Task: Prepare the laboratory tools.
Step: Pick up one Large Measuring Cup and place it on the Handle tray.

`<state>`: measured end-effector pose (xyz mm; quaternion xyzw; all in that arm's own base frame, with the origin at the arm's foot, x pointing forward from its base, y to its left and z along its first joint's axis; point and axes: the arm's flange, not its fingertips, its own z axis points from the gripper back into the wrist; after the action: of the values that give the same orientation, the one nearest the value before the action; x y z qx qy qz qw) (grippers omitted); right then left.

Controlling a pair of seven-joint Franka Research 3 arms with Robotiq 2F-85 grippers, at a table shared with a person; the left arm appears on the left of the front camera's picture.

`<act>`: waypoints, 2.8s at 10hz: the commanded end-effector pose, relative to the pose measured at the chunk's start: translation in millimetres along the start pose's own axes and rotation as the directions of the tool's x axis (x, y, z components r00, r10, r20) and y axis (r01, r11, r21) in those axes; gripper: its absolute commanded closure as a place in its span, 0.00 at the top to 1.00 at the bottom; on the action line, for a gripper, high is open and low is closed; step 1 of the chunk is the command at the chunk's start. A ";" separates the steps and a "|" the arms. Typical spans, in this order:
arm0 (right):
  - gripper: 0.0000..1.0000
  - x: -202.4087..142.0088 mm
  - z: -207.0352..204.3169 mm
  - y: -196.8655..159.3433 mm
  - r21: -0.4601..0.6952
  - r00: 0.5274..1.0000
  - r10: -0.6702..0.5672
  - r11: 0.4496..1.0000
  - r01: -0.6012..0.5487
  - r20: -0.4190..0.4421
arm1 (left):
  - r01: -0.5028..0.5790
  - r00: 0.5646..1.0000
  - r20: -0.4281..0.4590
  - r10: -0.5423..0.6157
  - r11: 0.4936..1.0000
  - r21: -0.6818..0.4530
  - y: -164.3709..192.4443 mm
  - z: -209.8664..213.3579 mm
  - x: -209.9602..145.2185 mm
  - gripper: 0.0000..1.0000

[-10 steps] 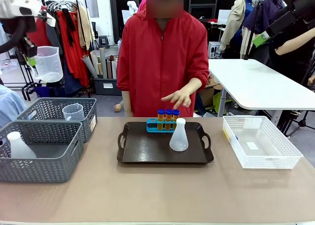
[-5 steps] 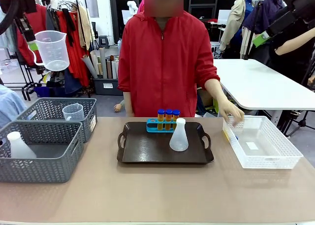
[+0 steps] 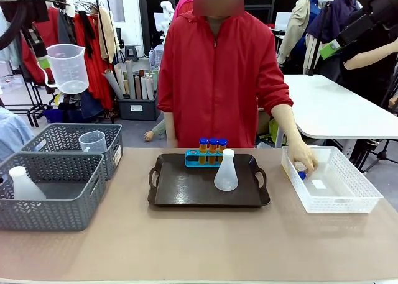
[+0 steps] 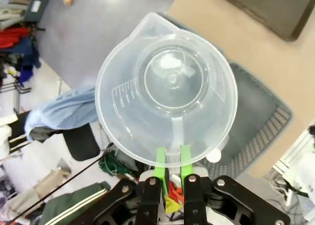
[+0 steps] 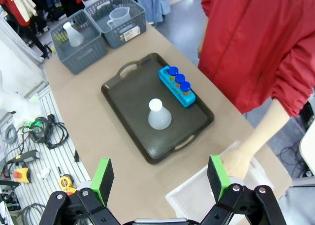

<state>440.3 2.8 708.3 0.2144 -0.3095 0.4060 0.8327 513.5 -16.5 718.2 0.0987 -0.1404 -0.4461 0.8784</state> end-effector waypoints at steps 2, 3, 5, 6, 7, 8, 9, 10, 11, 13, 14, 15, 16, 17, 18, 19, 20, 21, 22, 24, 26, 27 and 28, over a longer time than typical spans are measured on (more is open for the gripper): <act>1.00 1.9 0.4 1.1 0.007 1.000 0.007 1.000 -0.007 0.012 | 0.153 0.988 0.004 -0.153 0.988 -0.028 -17.9 -20.9 38.1 0.00; 1.00 1.9 0.4 1.1 0.007 1.000 0.007 1.000 -0.007 0.012 | 0.200 0.980 0.016 -0.199 0.979 -0.042 -27.2 -27.2 54.0 0.00; 1.00 1.9 0.4 1.1 0.007 1.000 0.007 1.000 -0.007 0.012 | 0.276 0.961 0.048 -0.274 0.959 -0.069 -42.8 -43.9 83.6 0.00; 1.00 1.9 0.4 1.1 0.007 1.000 0.007 1.000 -0.007 0.012 | 0.306 0.952 0.059 -0.301 0.947 -0.097 -50.6 -50.9 97.2 0.00; 1.00 1.9 0.4 1.1 0.007 1.000 0.007 1.000 -0.007 0.012 | 0.342 0.939 0.082 -0.334 0.931 -0.128 -56.9 -57.6 111.3 0.00; 1.00 1.9 0.4 1.1 0.007 1.000 0.007 1.000 -0.007 0.012 | 0.381 0.923 0.109 -0.369 0.916 -0.127 -66.0 -66.8 127.9 0.00; 1.00 1.9 0.4 1.1 0.007 1.000 0.007 1.000 -0.007 0.012 | 0.401 0.914 0.132 -0.384 0.904 -0.147 -75.8 -78.7 146.4 0.00; 1.00 1.9 0.4 1.1 0.007 1.000 0.007 1.000 -0.007 0.012 | 0.433 0.901 0.120 -0.418 0.885 -0.170 -81.4 -91.2 159.9 0.00; 1.00 1.9 0.4 1.1 0.007 1.000 0.007 1.000 -0.007 0.012 | 0.459 0.888 0.110 -0.446 0.870 -0.179 -92.6 -104.4 173.1 0.00; 1.00 1.9 0.4 1.1 0.007 1.000 0.007 1.000 -0.007 0.012 | 0.523 0.852 0.137 -0.506 0.836 -0.164 -111.0 -132.1 195.3 0.00; 1.00 1.9 0.4 1.1 0.007 1.000 0.007 1.000 -0.007 0.012 | 0.541 0.840 0.143 -0.523 0.823 -0.173 -116.7 -145.7 204.2 0.00; 1.00 1.9 0.4 1.1 0.007 1.000 0.007 1.000 -0.007 0.012 | 0.559 0.829 0.134 -0.543 0.804 -0.202 -120.8 -160.0 211.4 0.00; 1.00 1.9 0.4 1.1 0.007 1.000 0.007 1.000 -0.007 0.012 | 0.575 0.818 0.130 -0.560 0.788 -0.222 -126.0 -172.8 219.2 0.00; 1.00 1.9 0.4 1.1 0.007 1.000 0.007 1.000 -0.007 0.012 | 0.605 0.796 0.134 -0.591 0.762 -0.231 -129.9 -183.4 223.7 0.00; 1.00 1.9 0.4 1.1 0.007 1.000 0.007 1.000 -0.007 0.012 | 0.637 0.768 0.125 -0.628 0.734 -0.235 -134.6 -196.4 225.9 0.00; 1.00 1.9 0.4 1.1 0.007 1.000 0.007 1.000 -0.007 0.012 | 0.644 0.761 0.122 -0.637 0.720 -0.259 -139.4 -211.8 228.7 0.00; 1.00 1.9 0.4 1.1 0.007 1.000 0.007 1.000 -0.007 0.012 | 0.660 0.746 0.127 -0.654 0.702 -0.268 -142.1 -226.2 231.7 0.00; 1.00 1.9 0.4 1.1 0.007 1.000 0.007 1.000 -0.007 0.012 | 0.674 0.735 0.145 -0.662 0.692 -0.259 -145.1 -237.5 233.8 0.00; 1.00 1.9 0.4 1.1 0.007 1.000 0.007 1.000 -0.007 0.012 | 0.682 0.728 0.162 -0.666 0.680 -0.269 -149.6 -246.6 234.2 0.00; 1.00 1.9 0.4 1.1 0.007 1.000 0.007 1.000 -0.007 0.012 | 0.690 0.719 0.173 -0.673 0.662 -0.293 -160.2 -259.0 237.1 0.00; 1.00 1.9 0.4 1.1 0.007 1.000 0.007 1.000 -0.007 0.012 | 0.699 0.708 0.190 -0.680 0.638 -0.321 -168.4 -271.6 234.4 0.00; 1.00 1.9 0.4 1.1 0.007 1.000 0.007 1.000 -0.007 0.012 | 0.698 0.708 0.201 -0.677 0.627 -0.347 -173.3 -278.6 232.9 0.00; 1.00 1.9 0.4 1.1 0.007 1.000 0.007 1.000 -0.007 0.012 | 0.699 0.708 0.215 -0.672 0.623 -0.352 -175.8 -284.2 233.5 0.00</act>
<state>440.2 3.4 708.5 0.2142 -0.3094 0.4064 0.8326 609.9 -300.5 438.7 -0.0375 -0.0189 -0.7612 0.6472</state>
